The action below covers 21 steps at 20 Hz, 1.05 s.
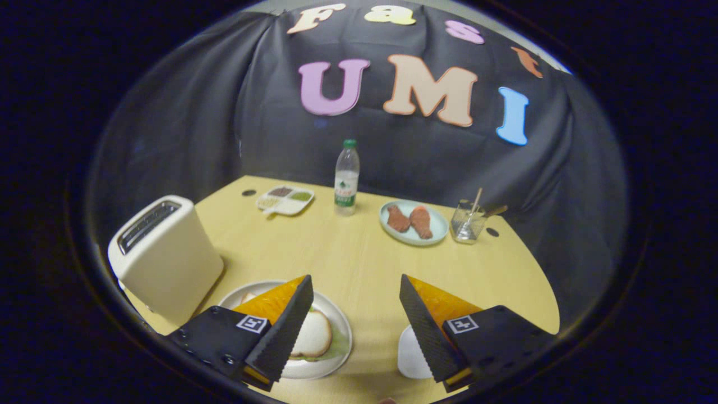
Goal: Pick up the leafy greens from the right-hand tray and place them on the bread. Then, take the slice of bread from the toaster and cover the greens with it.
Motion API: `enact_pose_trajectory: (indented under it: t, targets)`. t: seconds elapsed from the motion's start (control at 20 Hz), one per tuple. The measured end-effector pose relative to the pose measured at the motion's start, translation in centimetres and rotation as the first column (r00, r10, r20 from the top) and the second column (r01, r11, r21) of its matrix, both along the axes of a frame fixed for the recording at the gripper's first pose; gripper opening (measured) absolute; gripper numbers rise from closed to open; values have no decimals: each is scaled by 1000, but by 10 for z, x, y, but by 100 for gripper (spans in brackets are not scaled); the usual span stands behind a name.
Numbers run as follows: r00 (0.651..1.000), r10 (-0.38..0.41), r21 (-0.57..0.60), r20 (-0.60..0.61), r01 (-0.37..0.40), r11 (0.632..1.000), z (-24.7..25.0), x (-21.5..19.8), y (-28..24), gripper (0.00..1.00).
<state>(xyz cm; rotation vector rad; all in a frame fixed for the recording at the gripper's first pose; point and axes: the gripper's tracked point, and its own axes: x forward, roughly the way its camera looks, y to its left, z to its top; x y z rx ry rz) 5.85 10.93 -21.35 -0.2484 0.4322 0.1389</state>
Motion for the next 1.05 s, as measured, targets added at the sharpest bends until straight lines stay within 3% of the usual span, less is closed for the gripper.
enact_pose_trajectory:
  t: [0.25, 0.45, 0.6, 1.05]
  targets:
    - [978, -90, 114, 188, 69, 991, 84, 5, -26, 99]
    - [947, -131, 152, 293, 89, 984, 122, 10, -45, 99]
    - [937, -161, 195, 311, 103, 975, 136, 4, -52, 99]
    - [920, -151, 209, 361, 78, 975, 157, 3, -63, 99]
